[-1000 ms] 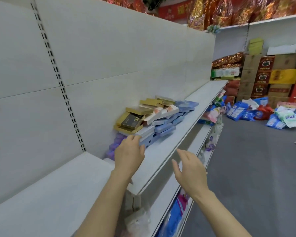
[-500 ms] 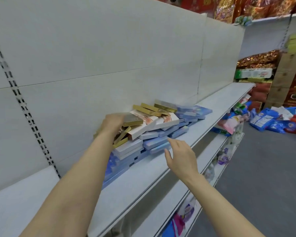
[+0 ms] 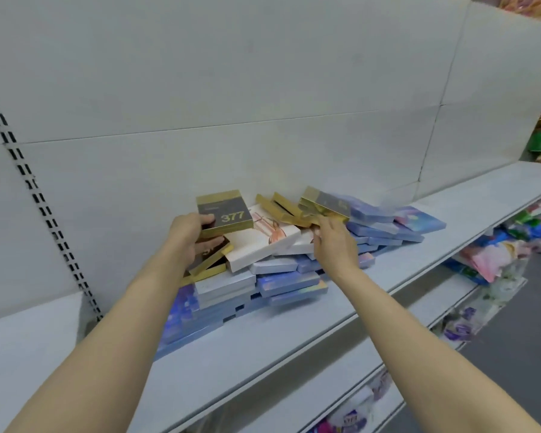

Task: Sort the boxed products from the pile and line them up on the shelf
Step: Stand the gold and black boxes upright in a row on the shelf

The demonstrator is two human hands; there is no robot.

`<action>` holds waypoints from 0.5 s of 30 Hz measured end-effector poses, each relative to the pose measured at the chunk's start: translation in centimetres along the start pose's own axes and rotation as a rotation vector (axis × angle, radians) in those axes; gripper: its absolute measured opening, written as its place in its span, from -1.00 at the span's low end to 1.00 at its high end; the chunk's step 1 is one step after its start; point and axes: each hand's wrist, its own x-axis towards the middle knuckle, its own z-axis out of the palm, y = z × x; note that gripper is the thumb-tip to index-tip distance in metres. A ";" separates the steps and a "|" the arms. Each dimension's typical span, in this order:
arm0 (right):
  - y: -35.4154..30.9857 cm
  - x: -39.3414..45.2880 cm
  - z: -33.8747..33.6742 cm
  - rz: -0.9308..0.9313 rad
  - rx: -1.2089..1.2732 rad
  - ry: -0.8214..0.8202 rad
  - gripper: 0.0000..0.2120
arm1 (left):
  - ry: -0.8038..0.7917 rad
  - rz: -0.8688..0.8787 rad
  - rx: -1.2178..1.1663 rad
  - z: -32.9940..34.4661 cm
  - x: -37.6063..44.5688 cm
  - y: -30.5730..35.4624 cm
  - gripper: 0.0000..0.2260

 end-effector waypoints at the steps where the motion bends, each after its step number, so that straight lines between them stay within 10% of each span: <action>1: 0.1 1.1 0.4 -0.024 0.022 0.005 -0.72 | 0.004 0.001 -0.017 0.0 -0.1 0.0 -0.84; 15: 2.3 0.4 3.2 -0.259 0.094 0.412 -0.68 | 0.054 0.049 -0.144 2.7 -0.3 -0.9 -0.80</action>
